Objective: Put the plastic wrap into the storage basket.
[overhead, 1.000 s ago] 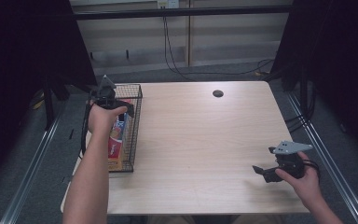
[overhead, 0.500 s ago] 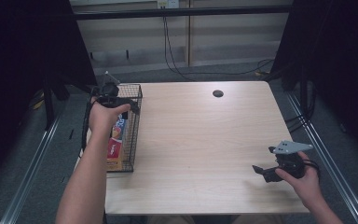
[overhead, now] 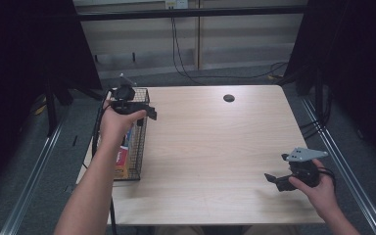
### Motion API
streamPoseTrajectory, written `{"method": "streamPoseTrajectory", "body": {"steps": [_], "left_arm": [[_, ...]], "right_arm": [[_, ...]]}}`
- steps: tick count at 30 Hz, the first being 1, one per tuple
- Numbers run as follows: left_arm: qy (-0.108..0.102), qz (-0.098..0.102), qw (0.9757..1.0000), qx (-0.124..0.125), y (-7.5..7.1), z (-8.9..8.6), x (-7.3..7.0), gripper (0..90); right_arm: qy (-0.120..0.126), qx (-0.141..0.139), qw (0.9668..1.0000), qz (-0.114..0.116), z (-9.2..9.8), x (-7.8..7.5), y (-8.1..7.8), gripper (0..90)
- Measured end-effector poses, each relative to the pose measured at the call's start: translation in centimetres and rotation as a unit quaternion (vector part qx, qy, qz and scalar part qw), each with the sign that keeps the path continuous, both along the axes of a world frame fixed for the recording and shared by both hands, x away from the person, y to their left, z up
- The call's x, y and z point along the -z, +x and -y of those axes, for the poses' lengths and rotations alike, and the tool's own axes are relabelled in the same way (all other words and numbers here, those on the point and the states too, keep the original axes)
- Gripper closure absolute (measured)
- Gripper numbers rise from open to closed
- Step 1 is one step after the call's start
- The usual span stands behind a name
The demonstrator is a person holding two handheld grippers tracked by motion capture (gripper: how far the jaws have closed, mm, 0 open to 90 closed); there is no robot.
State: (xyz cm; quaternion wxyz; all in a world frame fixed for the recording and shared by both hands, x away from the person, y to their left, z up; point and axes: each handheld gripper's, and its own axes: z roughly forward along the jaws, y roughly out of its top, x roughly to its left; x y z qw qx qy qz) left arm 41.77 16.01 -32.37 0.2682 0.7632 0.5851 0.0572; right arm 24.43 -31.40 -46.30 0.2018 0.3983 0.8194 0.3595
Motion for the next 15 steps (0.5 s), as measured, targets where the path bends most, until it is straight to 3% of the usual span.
{"method": "streamPoseTrajectory", "body": {"steps": [15], "left_arm": [[-0.019,0.016,0.9976,0.064,-1.5,3.7,0.9,5.9]], "right_arm": [[0.000,-0.001,1.0000,0.000,0.0,0.0,0.0,4.4]]}}
